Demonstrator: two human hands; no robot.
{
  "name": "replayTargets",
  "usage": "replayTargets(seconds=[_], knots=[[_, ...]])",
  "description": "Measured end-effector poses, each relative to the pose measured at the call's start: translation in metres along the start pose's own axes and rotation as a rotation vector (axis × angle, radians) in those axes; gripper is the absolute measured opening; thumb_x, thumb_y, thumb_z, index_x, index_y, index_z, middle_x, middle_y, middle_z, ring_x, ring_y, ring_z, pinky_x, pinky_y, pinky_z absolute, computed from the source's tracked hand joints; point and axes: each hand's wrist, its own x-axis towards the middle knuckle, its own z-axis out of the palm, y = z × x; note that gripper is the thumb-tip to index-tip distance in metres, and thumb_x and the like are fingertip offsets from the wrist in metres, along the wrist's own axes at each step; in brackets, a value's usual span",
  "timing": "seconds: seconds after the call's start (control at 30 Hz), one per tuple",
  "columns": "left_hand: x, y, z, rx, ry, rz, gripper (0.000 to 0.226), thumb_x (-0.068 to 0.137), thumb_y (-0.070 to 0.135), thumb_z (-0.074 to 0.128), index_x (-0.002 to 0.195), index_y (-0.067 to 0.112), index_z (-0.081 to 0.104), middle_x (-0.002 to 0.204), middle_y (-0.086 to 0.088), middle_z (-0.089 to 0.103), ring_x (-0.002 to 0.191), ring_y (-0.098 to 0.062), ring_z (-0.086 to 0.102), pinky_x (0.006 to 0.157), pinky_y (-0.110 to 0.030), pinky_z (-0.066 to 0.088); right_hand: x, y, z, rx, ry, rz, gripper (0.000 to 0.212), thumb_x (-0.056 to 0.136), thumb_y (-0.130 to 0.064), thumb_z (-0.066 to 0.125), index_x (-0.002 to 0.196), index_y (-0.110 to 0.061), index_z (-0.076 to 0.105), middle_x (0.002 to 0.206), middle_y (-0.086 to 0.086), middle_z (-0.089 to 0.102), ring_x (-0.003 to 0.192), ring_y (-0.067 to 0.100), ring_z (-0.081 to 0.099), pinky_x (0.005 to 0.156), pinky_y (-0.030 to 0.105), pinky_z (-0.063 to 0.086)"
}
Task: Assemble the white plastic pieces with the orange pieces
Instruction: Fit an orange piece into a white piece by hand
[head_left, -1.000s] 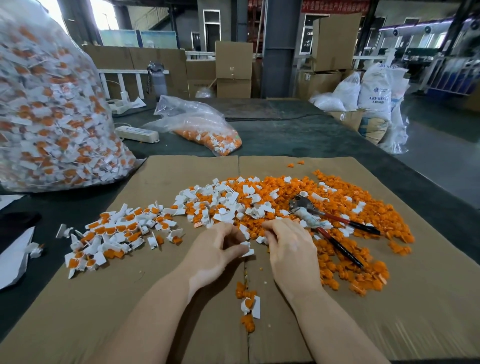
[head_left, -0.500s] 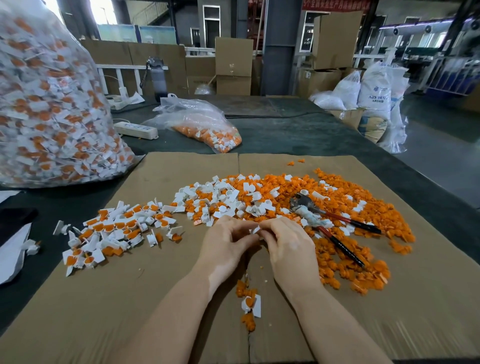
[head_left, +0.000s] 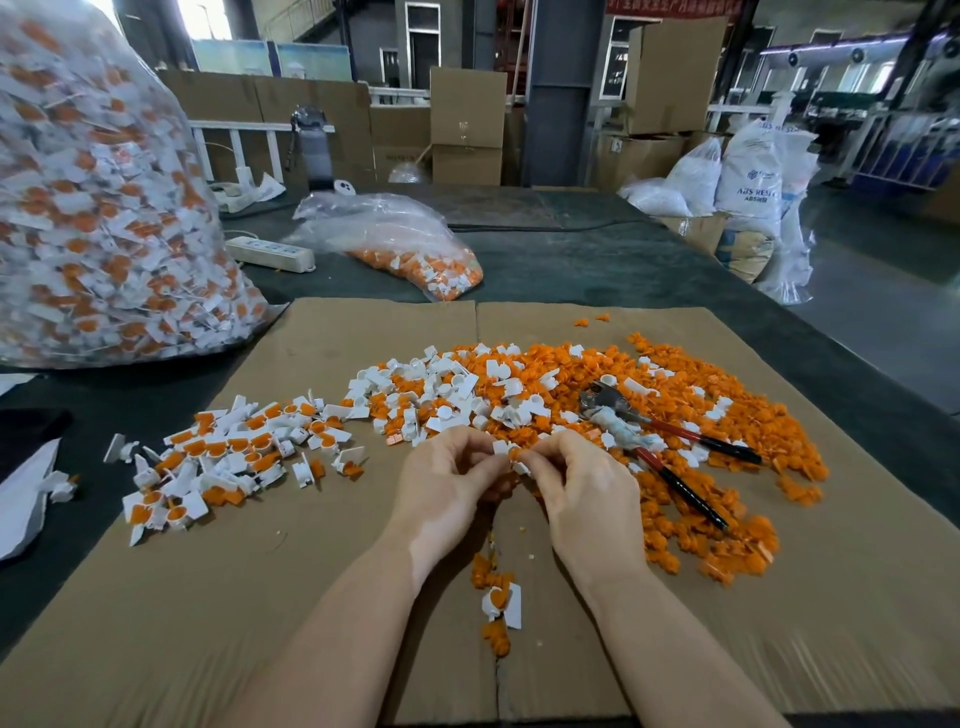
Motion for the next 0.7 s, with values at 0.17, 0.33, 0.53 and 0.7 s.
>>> replayTargets(seconds=[0.17, 0.33, 0.53, 0.7], knots=[[-0.0022, 0.0007, -0.0001, 0.069, 0.0, 0.042, 0.003, 0.085, 0.014, 0.067, 0.086, 0.012, 0.066, 0.077, -0.005, 0.07, 0.07, -0.011, 0.067, 0.064, -0.017, 0.053, -0.0002, -0.0015, 0.0035, -0.07, 0.005, -0.066, 0.015, 0.08, -0.013, 0.073, 0.07, -0.008, 0.062, 0.062, 0.001, 0.059, 0.058, 0.015, 0.053, 0.052, 0.023, 0.041], [-0.0063, 0.0035, 0.0011, 0.211, 0.015, 0.133, 0.003, 0.086, 0.018, 0.066, 0.083, 0.018, 0.065, 0.075, 0.005, 0.065, 0.067, -0.001, 0.059, 0.06, -0.009, 0.044, -0.0009, -0.0004, 0.0037, -0.06, -0.012, -0.073, 0.015, 0.081, -0.011, 0.071, 0.069, -0.007, 0.062, 0.061, 0.001, 0.059, 0.057, 0.014, 0.051, 0.052, 0.023, 0.041], [-0.0056, 0.0047, -0.0023, -0.103, 0.025, -0.04, 0.005, 0.089, 0.007, 0.06, 0.091, 0.002, 0.063, 0.071, -0.012, 0.065, 0.061, -0.013, 0.063, 0.056, -0.017, 0.049, 0.0007, -0.0008, -0.0003, 0.124, -0.047, -0.013, 0.012, 0.089, -0.019, 0.061, 0.085, -0.01, 0.069, 0.076, -0.002, 0.066, 0.075, 0.012, 0.059, 0.065, 0.026, 0.048], [-0.0042, 0.004, -0.0027, -0.039, 0.033, -0.011, 0.005, 0.089, 0.011, 0.061, 0.092, 0.008, 0.064, 0.074, -0.011, 0.068, 0.067, -0.02, 0.066, 0.061, -0.022, 0.054, 0.0003, 0.0009, -0.0019, 0.138, -0.037, -0.038, 0.01, 0.086, -0.022, 0.064, 0.086, -0.012, 0.068, 0.076, -0.004, 0.063, 0.074, 0.012, 0.058, 0.065, 0.028, 0.05]])
